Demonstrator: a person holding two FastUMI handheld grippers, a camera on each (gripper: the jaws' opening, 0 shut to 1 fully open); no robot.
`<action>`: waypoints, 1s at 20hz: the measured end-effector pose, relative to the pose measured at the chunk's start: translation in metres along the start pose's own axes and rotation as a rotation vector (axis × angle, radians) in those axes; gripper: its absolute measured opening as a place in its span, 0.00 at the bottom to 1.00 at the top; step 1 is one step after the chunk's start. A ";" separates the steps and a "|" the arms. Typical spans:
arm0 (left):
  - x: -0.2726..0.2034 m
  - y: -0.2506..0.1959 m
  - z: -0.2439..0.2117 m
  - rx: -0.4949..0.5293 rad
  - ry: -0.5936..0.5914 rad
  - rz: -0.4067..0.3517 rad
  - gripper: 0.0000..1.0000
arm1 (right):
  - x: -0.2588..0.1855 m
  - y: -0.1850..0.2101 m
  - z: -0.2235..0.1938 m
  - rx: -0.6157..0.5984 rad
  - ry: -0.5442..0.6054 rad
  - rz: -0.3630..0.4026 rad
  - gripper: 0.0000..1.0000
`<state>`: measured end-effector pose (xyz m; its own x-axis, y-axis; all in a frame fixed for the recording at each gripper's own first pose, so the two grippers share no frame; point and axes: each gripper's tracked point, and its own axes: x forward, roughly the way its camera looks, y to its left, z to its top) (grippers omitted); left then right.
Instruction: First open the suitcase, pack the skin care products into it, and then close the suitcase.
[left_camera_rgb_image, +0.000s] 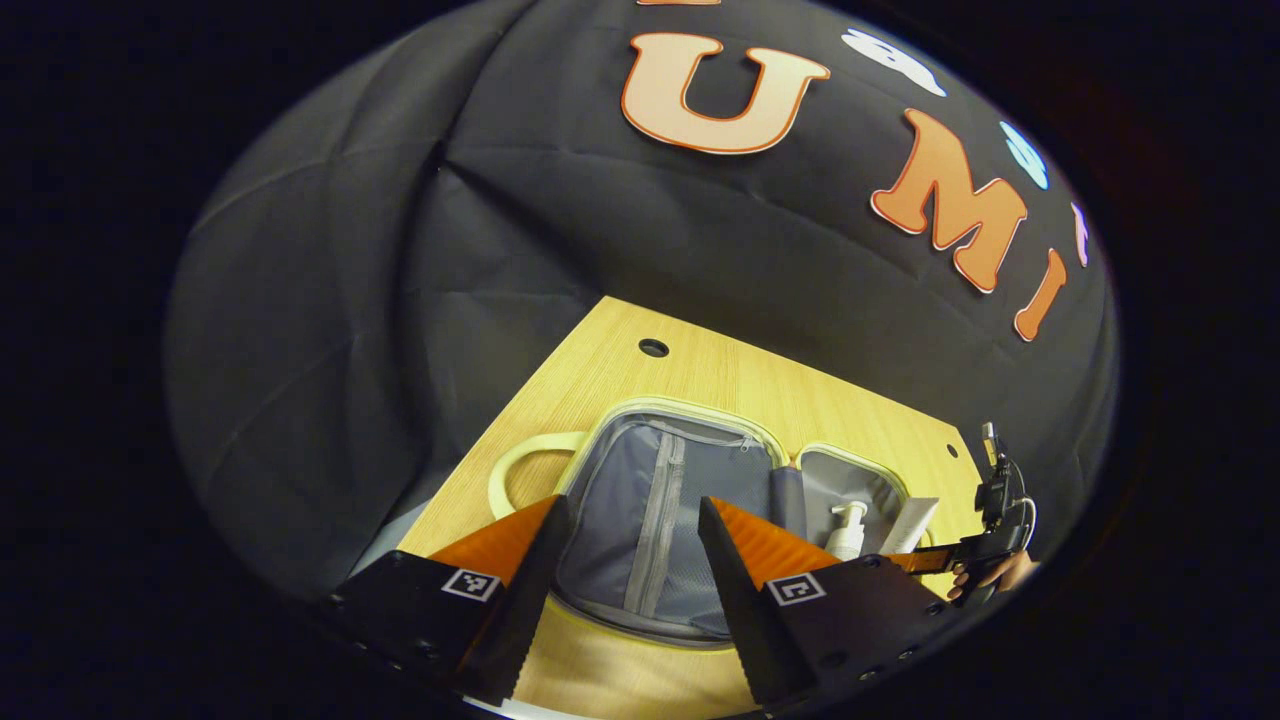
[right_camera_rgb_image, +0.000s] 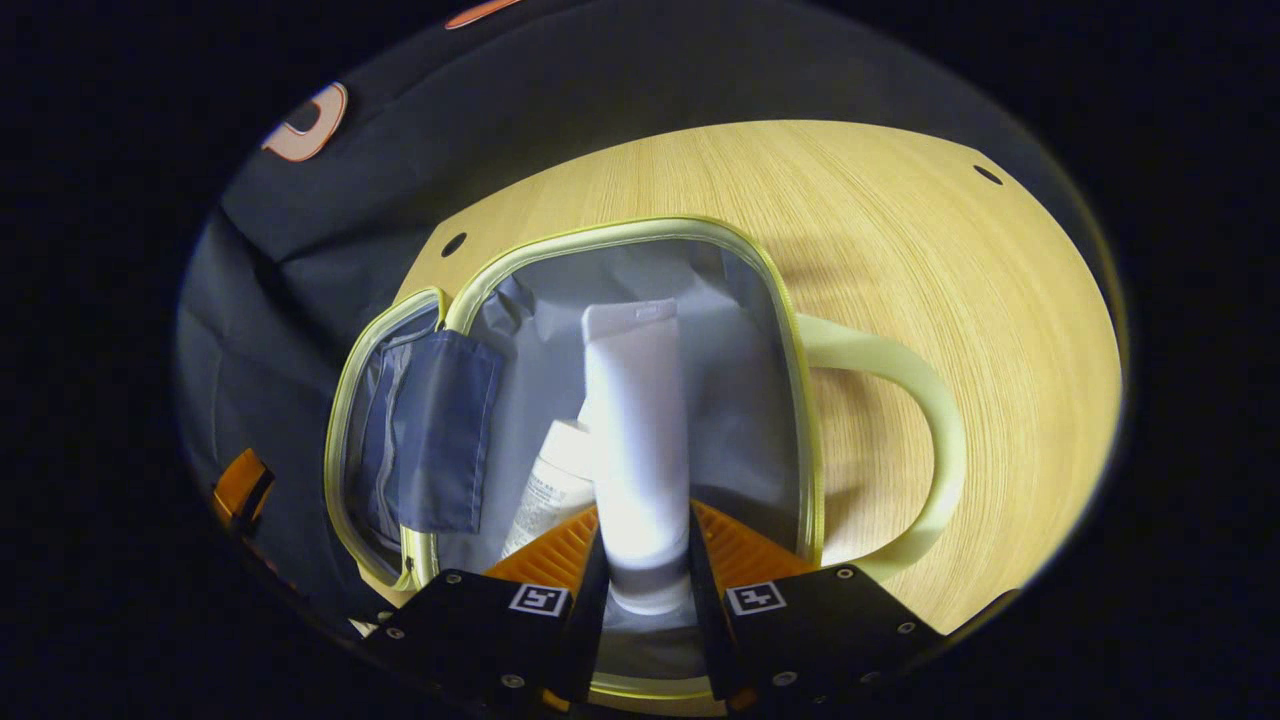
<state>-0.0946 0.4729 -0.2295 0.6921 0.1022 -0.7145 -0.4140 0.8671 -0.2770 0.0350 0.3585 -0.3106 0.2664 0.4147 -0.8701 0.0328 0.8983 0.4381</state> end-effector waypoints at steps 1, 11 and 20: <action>0.002 0.005 0.001 -0.002 0.000 0.005 0.81 | -0.001 0.001 0.001 0.005 -0.001 0.002 0.45; 0.036 0.056 0.016 -0.103 -0.001 0.048 0.84 | -0.069 -0.014 0.058 -0.014 -0.242 -0.008 0.77; 0.089 0.118 -0.010 -0.505 0.124 -0.001 0.84 | -0.148 -0.025 0.081 -0.112 -0.402 -0.028 0.94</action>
<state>-0.0876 0.5798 -0.3322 0.6300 0.0168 -0.7764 -0.6685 0.5204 -0.5312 0.0731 0.2632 -0.1744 0.6223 0.3203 -0.7143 -0.0537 0.9277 0.3693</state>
